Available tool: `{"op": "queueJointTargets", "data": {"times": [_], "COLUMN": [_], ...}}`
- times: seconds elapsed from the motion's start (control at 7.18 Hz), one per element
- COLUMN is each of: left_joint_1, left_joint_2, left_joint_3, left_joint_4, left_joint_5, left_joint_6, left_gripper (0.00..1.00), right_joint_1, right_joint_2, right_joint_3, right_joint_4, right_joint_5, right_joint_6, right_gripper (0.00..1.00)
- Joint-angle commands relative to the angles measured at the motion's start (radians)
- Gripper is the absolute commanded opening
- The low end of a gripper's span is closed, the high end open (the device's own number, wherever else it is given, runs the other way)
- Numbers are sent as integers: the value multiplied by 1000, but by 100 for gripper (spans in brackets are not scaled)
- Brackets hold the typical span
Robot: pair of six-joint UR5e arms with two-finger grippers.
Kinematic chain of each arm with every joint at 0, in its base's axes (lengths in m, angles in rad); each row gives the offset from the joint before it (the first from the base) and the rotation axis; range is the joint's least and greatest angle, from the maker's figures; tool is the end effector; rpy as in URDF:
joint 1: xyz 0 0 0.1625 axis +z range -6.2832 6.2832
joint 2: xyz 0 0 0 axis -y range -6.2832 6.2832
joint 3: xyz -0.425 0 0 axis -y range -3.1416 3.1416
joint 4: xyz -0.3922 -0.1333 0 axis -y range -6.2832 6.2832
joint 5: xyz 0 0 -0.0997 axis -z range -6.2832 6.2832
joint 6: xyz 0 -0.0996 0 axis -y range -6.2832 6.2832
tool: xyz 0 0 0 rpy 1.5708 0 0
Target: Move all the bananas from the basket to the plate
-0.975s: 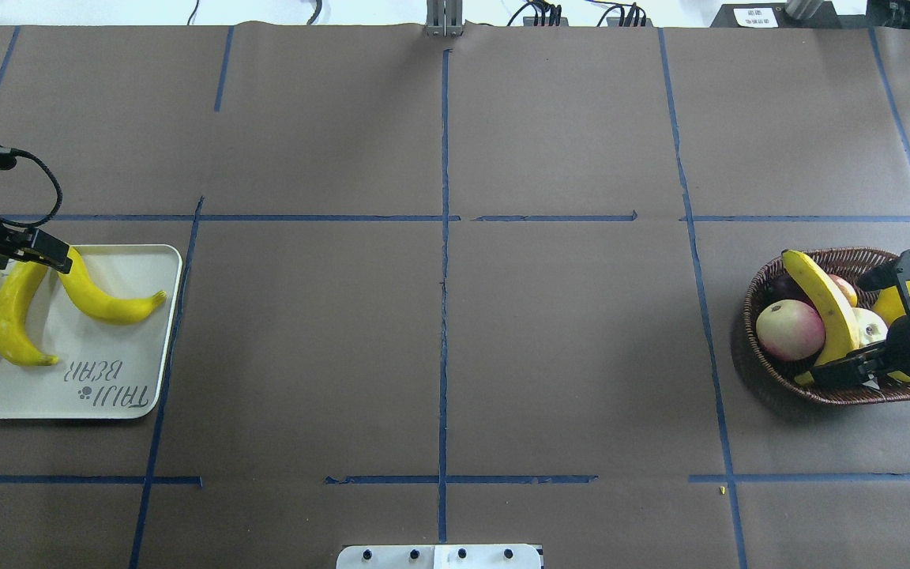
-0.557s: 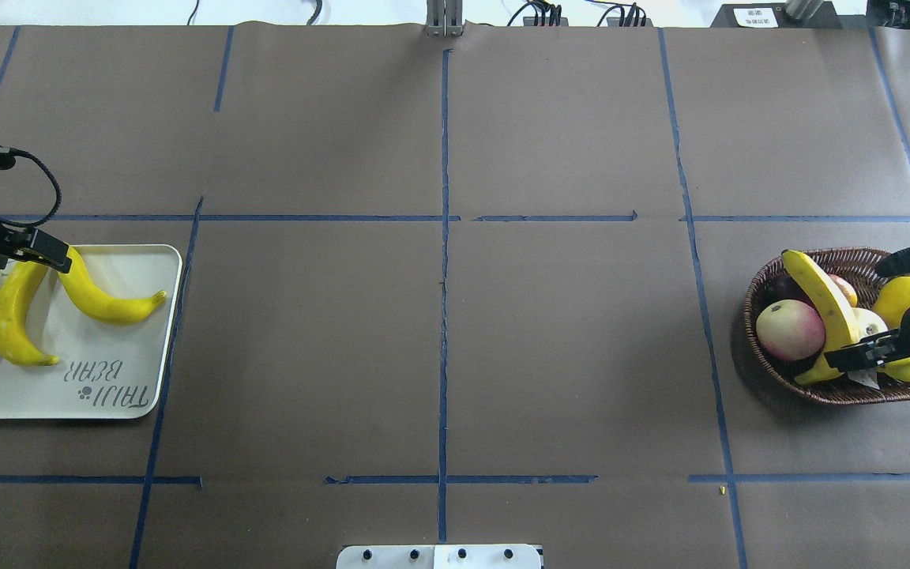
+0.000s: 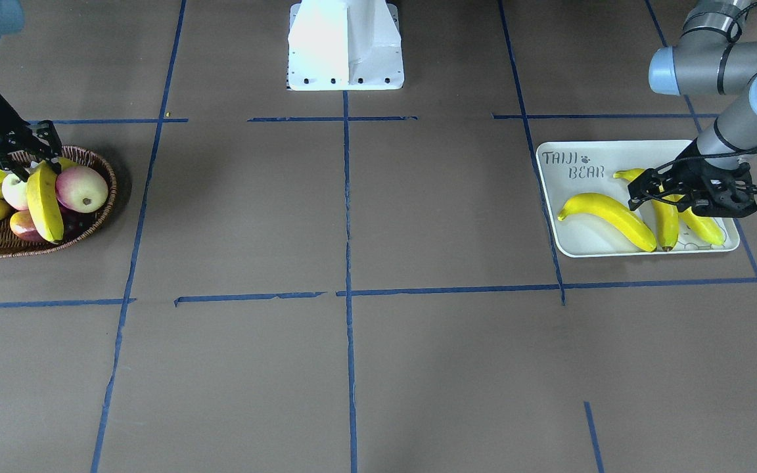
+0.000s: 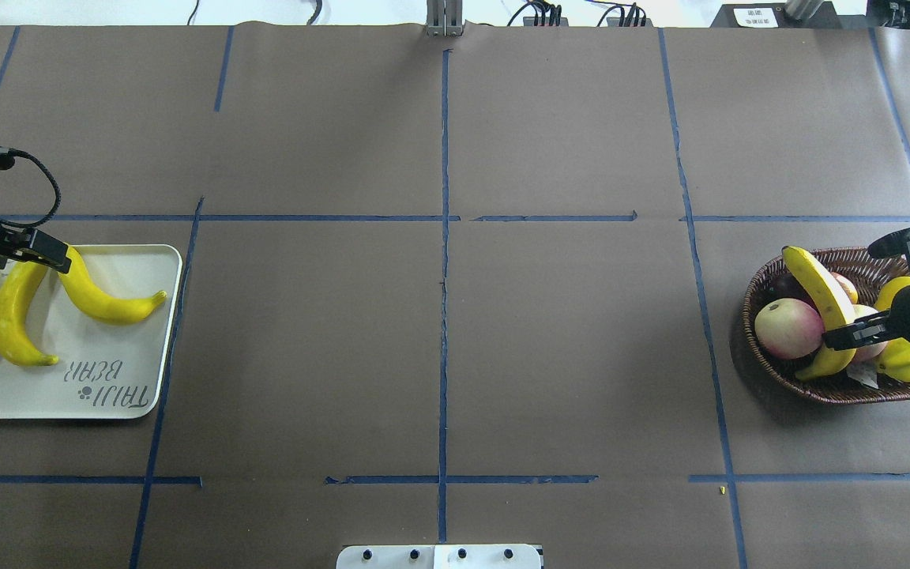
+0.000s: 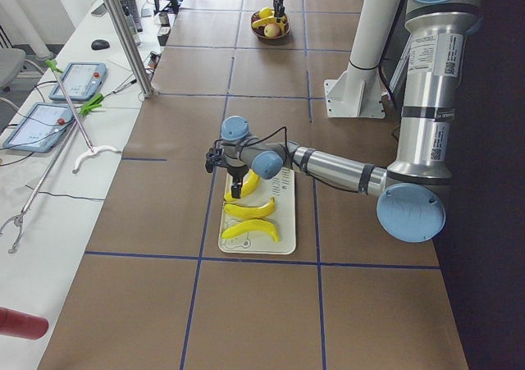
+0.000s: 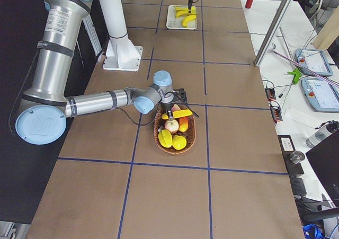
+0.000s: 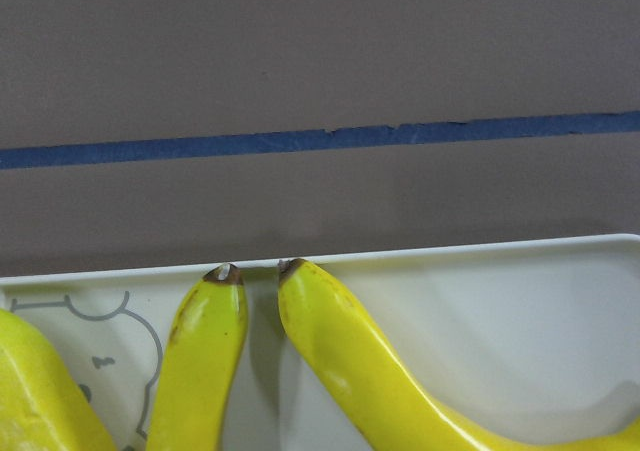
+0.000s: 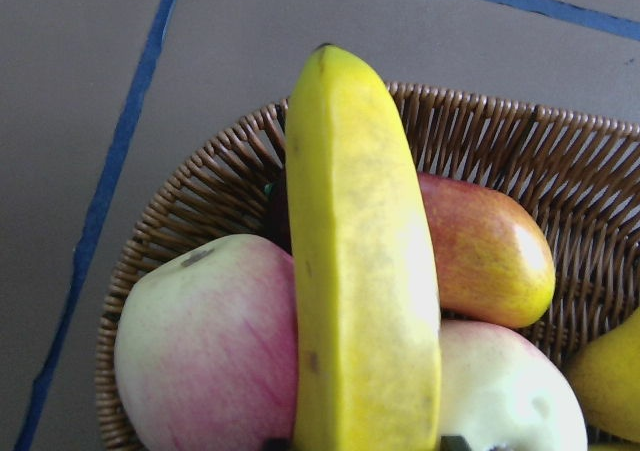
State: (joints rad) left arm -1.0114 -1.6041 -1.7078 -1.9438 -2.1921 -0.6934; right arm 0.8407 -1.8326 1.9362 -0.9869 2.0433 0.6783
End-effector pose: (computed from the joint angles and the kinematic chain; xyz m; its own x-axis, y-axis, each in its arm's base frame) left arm 0.2163 -0.4874 0.5386 0.6976 0.0643 -0.7136 -0.0109 0.9968 0.0791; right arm -0.2102 -0.3667 0.5377 0.6900 -0.2686 0.6721 0.1059 0.9560 0.2734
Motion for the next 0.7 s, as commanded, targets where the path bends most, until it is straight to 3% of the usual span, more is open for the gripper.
{"op": "queueJointTargets", "data": {"times": [0.0, 0.14, 0.28, 0.56], "left_joint_1": [-1, -1, -1, -1], "left_joint_2": [6, 9, 10, 10], "left_joint_3": [-9, -13, -13, -13], "left_joint_4": [-1, 0, 0, 0], "left_joint_5": [0, 0, 0, 0], "left_joint_6": [-2, 0, 0, -2], "left_gripper": [100, 100, 100, 100], "right_joint_1": [0, 0, 0, 65], "right_joint_2": [24, 24, 24, 24], "right_joint_3": [-20, -28, -26, -17], "right_joint_4": [-1, 1, 2, 4], "right_joint_5": [0, 3, 5, 47], "right_joint_6": [4, 4, 4, 1], "right_gripper": [52, 43, 25, 14]}}
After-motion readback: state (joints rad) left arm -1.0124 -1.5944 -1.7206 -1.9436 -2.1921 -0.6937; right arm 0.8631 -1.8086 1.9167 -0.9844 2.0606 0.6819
